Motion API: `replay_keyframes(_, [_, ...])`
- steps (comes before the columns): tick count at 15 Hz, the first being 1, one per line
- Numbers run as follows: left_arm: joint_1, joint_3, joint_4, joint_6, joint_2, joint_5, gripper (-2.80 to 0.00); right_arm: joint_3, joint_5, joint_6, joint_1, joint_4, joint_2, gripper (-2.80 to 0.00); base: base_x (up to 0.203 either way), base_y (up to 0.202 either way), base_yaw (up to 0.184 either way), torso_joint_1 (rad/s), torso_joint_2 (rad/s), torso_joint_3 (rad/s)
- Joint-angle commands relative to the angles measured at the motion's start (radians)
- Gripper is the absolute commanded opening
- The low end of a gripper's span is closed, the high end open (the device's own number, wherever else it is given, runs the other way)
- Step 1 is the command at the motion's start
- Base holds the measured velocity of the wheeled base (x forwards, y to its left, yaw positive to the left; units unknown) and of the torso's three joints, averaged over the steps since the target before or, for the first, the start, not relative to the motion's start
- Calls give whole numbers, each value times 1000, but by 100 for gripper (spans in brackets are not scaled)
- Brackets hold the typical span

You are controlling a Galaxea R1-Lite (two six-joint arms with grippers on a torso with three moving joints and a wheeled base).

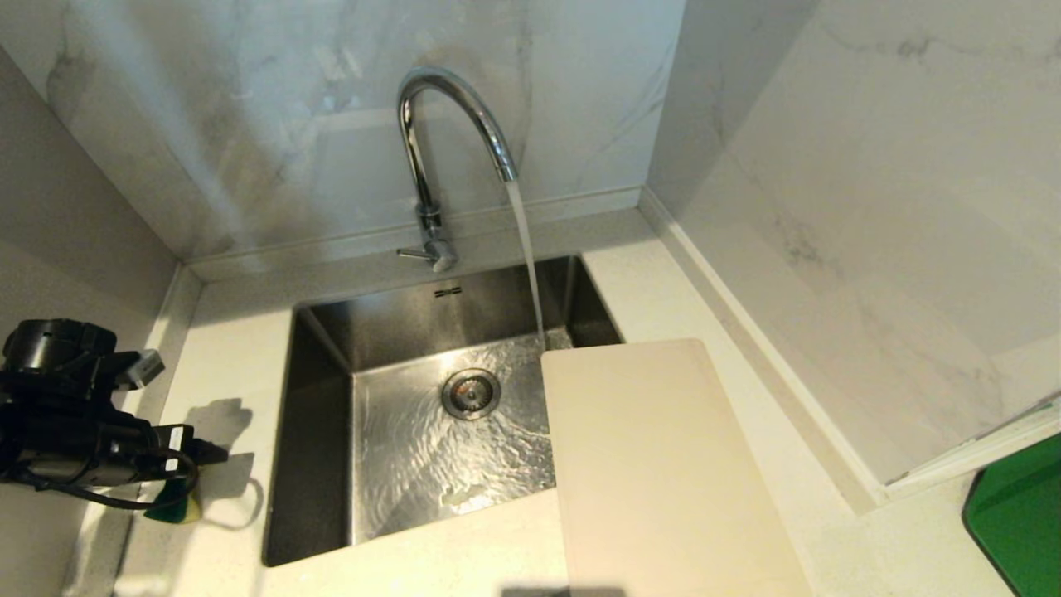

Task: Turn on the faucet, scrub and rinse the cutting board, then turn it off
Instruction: Put down the cleaning cloth, then turn off the tap

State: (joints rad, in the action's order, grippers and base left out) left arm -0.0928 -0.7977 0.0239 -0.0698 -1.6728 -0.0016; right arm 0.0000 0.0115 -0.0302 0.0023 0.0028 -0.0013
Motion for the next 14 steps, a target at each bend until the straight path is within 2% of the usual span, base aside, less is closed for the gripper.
replay_keyframes(1, [1, -2, 4, -14, 25, -7, 0, 0, 1, -1, 0, 0, 1, -280, 0, 0, 0, 0, 0, 0])
replay_keyframes(3, [11, -33, 6, -48, 66, -43, 0, 2, 1, -1, -1, 0, 1, -280, 0, 0, 0, 0, 0, 0])
replay_keyframes(4, [24, -68, 6, -92, 76, -61, 0, 1, 1, -1, 1, 0, 1, -280, 0, 0, 0, 0, 0, 0])
replay_keyframes(6, [94, -148, 4, -239, 92, -73, 0, 2, 1, -1, 1, 0, 1, -280, 0, 0, 0, 0, 0, 0])
replay_keyframes(7, [132, -173, 3, -281, 95, -74, 0, 1, 1, -1, -1, 0, 1, -280, 0, 0, 0, 0, 0, 0])
replay_keyframes(8, [174, -194, 3, -312, 97, -74, -106, 0, 1, -1, 0, 0, 1, -280, 0, 0, 0, 0, 0, 0])
replay_keyframes(9, [218, -223, 4, -354, 95, -71, -280, 1, 1, -1, 1, 0, 1, -280, 0, 0, 0, 0, 0, 0])
replay_keyframes(12, [310, -349, 5, -513, 76, -74, -280, 0, 1, -1, 1, 0, 1, -280, 0, 0, 0, 0, 0, 0])
replay_keyframes(14, [353, -409, 32, -573, 32, -75, -280, 1, 1, -1, 0, 0, 1, -280, 0, 0, 0, 0, 0, 0])
